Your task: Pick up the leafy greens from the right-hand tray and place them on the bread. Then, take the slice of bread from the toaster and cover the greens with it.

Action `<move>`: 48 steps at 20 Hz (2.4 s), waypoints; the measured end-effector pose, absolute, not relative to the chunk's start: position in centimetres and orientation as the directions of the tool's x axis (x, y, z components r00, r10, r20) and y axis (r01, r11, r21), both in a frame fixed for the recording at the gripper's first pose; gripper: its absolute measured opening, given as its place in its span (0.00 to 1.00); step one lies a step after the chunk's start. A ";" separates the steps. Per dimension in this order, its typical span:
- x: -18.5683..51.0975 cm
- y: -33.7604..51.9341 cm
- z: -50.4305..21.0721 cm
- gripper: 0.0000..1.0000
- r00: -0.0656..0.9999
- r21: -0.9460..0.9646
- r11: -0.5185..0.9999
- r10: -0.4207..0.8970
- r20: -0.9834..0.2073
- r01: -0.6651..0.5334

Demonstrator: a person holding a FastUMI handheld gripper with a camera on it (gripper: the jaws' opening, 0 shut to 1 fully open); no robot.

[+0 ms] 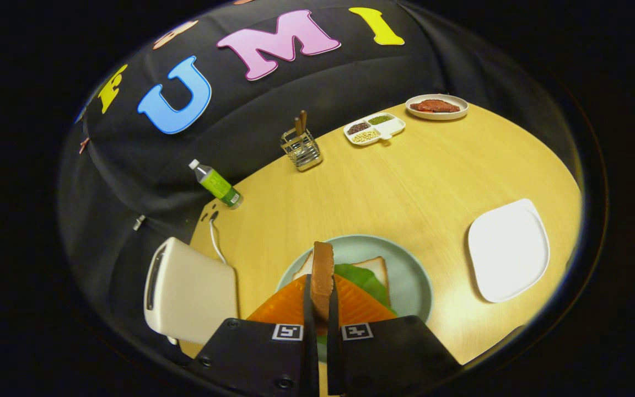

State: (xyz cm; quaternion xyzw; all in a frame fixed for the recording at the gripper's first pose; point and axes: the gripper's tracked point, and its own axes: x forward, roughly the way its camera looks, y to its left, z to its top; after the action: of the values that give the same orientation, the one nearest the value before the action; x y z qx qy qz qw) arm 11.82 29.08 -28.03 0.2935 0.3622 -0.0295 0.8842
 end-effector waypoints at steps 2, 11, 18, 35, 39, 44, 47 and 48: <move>11.5 28.5 -29.5 0.11 0.718 0.428 0.874 0.145 -0.681 0.231; 10.7 25.2 -32.4 0.76 0.672 0.163 0.972 0.007 -0.740 0.169; 10.4 22.6 -28.5 0.99 0.740 0.111 0.980 -0.048 -0.670 0.164; 4.6 15.6 -5.2 0.99 0.970 -0.008 0.999 0.042 -0.241 -0.045; 2.6 16.6 -2.2 0.98 0.968 -0.013 0.988 0.148 -0.204 -0.154; 1.2 15.4 1.6 0.98 0.963 -0.029 0.974 0.219 -0.154 -0.226; 0.7 13.6 2.2 0.98 0.966 -0.030 0.972 0.228 -0.123 -0.234; 0.5 12.9 1.7 0.98 0.964 -0.031 0.970 0.234 -0.129 -0.240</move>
State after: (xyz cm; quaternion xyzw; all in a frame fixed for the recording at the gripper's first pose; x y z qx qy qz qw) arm 0.47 12.92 1.71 -0.0231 0.0623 0.1195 0.9906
